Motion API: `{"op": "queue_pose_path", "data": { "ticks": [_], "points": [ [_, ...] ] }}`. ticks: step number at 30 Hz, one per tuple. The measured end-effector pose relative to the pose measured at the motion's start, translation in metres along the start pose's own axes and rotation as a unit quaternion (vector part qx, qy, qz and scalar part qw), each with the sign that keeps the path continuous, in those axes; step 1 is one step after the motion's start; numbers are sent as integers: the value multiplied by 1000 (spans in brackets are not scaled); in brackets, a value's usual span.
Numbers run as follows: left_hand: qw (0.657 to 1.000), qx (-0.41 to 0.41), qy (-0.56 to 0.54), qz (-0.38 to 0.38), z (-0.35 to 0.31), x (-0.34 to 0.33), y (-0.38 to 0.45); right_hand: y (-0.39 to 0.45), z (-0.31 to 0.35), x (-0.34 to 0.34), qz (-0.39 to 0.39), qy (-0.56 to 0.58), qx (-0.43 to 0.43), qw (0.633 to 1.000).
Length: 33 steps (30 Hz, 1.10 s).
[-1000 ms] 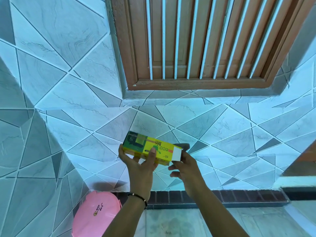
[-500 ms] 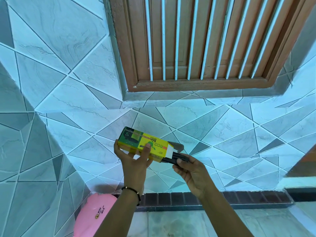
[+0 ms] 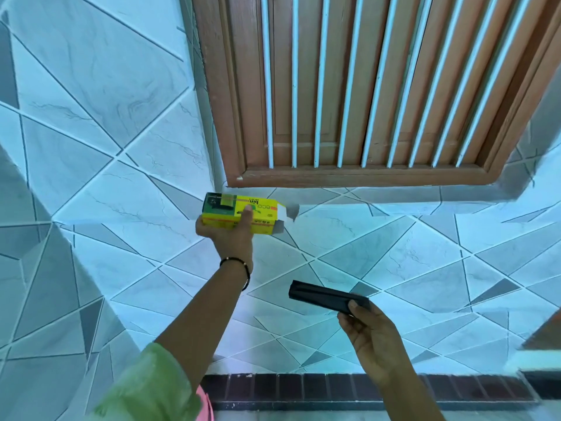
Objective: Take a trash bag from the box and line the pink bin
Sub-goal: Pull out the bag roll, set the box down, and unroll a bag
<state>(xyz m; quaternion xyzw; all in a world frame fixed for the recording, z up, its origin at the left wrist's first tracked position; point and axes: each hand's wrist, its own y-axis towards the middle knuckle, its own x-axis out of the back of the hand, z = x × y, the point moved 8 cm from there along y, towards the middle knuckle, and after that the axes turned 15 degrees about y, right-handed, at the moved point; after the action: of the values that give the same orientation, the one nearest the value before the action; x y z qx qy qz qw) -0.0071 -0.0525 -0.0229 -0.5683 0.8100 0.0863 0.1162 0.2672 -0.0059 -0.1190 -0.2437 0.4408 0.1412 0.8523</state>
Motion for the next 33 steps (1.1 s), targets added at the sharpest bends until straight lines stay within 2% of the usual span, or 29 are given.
{"op": "queue_pose_path", "data": {
  "ticks": [3, 7, 14, 16, 19, 22, 24, 26, 28, 29, 31, 33],
  "points": [
    [998, -26, 52, -5, -5, -41, 32, 10, -2, -8, 5, 8, -8, 1000],
    [995, -10, 101, -17, 9, -84, 74, 27, 3, -17, 5, 3, -10, 1000],
    [971, -75, 223, -49, 35, -104, 112, 47, 15, -23, -8, 1, -19, 1000],
    [951, -91, 289, -64, 35, -103, 111, 49, 14, -22, -13, 7, -24, 1000],
    [893, -135, 417, -98, 24, -102, 106, 50, 12, -24, -10, 21, -29, 999],
    [843, -135, 511, -97, 26, -103, 106, 51, 8, -24, -15, 20, -34, 999],
    [830, -127, 537, -82, 26, -106, 104, 51, 6, -25, -17, 20, -38, 999],
    [830, -110, 542, -68, 22, -106, 97, 50, 4, -26, -14, 11, -40, 999],
    [836, -112, 536, -37, 19, -100, 79, 46, 2, -25, -9, -6, -40, 999],
    [840, -143, 524, 7, 15, -100, 64, 46, 2, -26, -5, -16, -38, 999],
    [830, -220, 487, 161, 17, -97, 13, 42, -1, -25, 1, -39, -29, 999],
    [783, -240, 484, 309, 31, -78, -47, 37, -3, -23, 8, -66, -20, 998]
  ]
}}
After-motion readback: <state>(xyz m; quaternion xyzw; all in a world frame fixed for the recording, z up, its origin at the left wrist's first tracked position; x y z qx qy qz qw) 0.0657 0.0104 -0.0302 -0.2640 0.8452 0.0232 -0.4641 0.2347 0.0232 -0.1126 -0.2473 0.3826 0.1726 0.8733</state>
